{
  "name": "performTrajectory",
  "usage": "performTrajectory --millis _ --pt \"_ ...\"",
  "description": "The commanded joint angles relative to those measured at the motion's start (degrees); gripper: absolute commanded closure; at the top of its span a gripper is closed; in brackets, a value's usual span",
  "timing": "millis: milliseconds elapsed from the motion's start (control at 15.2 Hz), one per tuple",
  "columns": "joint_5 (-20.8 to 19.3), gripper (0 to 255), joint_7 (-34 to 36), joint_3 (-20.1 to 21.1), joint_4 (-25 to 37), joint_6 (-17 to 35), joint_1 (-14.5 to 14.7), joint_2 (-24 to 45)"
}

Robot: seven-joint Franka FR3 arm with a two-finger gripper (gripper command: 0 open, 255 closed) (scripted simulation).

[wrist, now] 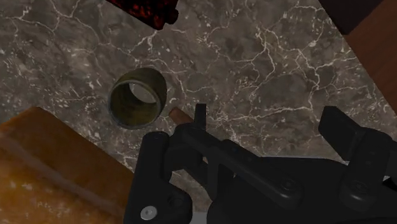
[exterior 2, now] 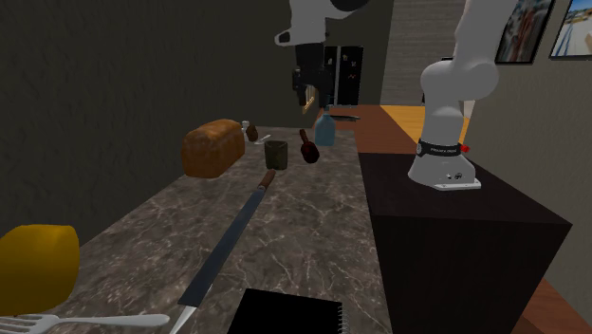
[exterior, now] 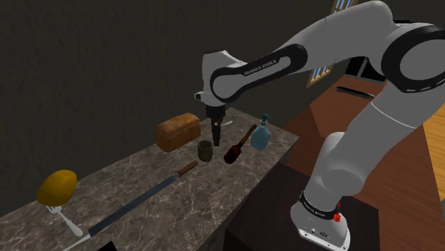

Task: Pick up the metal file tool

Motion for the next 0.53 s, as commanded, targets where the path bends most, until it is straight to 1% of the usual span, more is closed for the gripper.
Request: performTrajectory --millis 0,462 --pt "-0.58 0 -2.34 0.49 1.34 3.37 0.70 4.03" --pt "-3.50 0 -8.10 3.07 8.53 11.84 3.31 17.57"
